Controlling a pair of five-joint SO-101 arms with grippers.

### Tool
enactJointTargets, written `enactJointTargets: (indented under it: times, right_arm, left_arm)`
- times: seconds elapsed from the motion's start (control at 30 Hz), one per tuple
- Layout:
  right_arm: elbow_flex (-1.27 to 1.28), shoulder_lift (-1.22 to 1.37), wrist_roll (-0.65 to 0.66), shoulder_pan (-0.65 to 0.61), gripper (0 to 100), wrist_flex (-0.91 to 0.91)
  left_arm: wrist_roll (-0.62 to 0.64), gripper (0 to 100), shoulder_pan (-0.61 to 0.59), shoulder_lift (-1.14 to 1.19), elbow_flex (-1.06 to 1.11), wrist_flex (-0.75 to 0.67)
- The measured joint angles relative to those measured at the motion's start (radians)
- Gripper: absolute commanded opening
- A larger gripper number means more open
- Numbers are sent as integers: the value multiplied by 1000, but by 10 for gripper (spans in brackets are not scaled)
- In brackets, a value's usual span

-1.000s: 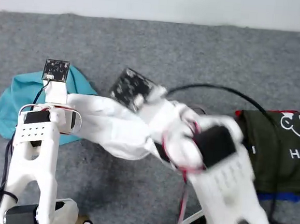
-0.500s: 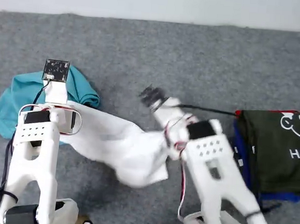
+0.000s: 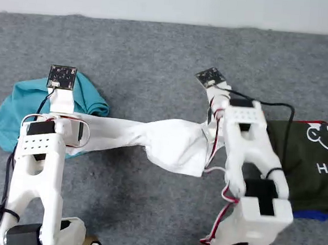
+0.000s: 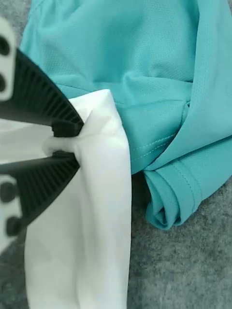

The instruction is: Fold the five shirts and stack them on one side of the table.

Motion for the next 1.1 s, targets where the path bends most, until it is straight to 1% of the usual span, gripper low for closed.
enactJointTargets:
  times: [0.07,0.2,0.3,0.37,0.47,0.53,0.6,0.8,0.93,1.1]
  right_arm:
    - [-92,5,0,20,212,133]
    - [-276,-20,-2,12,209,423]
    - [-344,-89,6,5,208,623]
    - [-321,-149,35,-21,208,666]
    - [-173,-250,95,-66,208,667]
    - [-29,-316,132,-121,208,649]
    - [130,-390,152,-157,208,571]
    - [574,-552,210,-244,208,198]
    - [703,-582,216,-287,208,44]
    - [738,-585,216,-287,208,-104]
  left_arm:
    - [0,15,-2,0,0,0]
    - [0,15,-2,0,3,0]
    - [0,15,-2,0,11,0]
    - [0,15,-2,0,31,0]
    - [0,15,-2,0,66,0]
    - [0,15,-2,0,92,0]
    - [0,15,-2,0,120,-23]
    - [0,15,-2,0,219,-146]
    - [0,15,-2,0,238,-186]
    - [0,15,-2,0,238,-192]
